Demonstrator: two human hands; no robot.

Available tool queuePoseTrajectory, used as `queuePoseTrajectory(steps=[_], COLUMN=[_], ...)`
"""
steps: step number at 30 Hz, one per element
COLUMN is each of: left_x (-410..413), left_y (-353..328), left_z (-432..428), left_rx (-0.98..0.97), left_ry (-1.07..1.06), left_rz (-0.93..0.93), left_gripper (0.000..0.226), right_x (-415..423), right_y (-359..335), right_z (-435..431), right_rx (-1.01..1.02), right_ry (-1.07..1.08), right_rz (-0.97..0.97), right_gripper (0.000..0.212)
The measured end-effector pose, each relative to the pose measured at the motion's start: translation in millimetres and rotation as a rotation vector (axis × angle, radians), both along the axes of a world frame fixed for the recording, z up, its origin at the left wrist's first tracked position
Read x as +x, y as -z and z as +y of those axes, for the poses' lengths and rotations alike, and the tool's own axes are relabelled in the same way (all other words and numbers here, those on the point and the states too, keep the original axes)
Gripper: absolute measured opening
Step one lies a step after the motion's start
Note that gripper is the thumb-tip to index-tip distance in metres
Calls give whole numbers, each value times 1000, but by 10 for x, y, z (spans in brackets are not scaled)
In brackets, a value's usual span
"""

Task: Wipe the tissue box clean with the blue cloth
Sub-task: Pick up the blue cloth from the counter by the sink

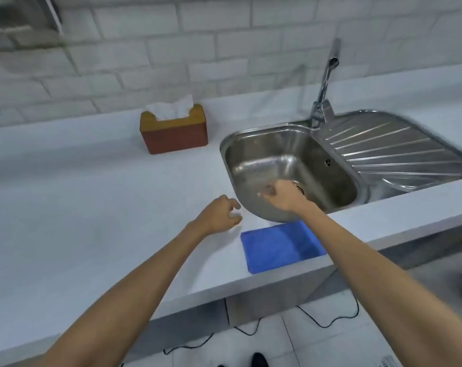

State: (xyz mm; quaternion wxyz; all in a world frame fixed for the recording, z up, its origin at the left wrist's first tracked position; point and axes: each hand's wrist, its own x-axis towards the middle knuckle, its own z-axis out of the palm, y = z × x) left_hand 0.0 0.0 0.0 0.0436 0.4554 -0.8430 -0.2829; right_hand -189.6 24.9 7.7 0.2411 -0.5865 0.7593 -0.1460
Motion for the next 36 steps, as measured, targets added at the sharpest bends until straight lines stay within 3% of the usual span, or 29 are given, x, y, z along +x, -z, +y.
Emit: queuePoseTrajectory(steps=[6, 11, 13, 15, 18, 20, 22, 26, 29, 31, 33, 36], left_x=[-196, -303, -334, -353, -368, -389, -418, -506, -590, -591, -530, -356], left_y=[225, 241, 207, 172, 119, 33, -68, -391, -627, -709, -722, -623], left_z=[296, 360, 372, 387, 414, 447, 410, 233, 138, 60, -34, -195], left_rx=[56, 54, 87, 156, 391, 585, 664, 693, 654, 628, 514, 176], left_ry=[87, 18, 1, -29, -152, -284, -418, -483, -400, -398, -469, -647], left_rz=[-61, -138, -202, -200, 47, 331, 567, 822, 822, 811, 796, 736], left_gripper=[40, 34, 31, 24, 13, 6, 23, 28, 22, 20, 19, 26], right_x=[-195, -256, -271, -299, -341, -374, -366, -230, -88, 6, 99, 253], right_y=[169, 147, 120, 109, 91, 96, 56, -33, -43, -107, -178, -243], right_z=[448, 593, 609, 616, 619, 583, 531, 394, 258, 181, 83, -170], right_rx=[2, -102, -33, 111, 300, 319, 270, 226, 235, 206, 157, 97], right_ry=[122, 150, 146, 109, 119, 149, 205, 280, 280, 276, 242, 224], right_rz=[5, -8, 11, 70, 42, -88, -302, -805, -1375, -1615, -1706, -1629], right_gripper=[36, 19, 11, 25, 40, 40, 38, 54, 73, 65, 56, 53])
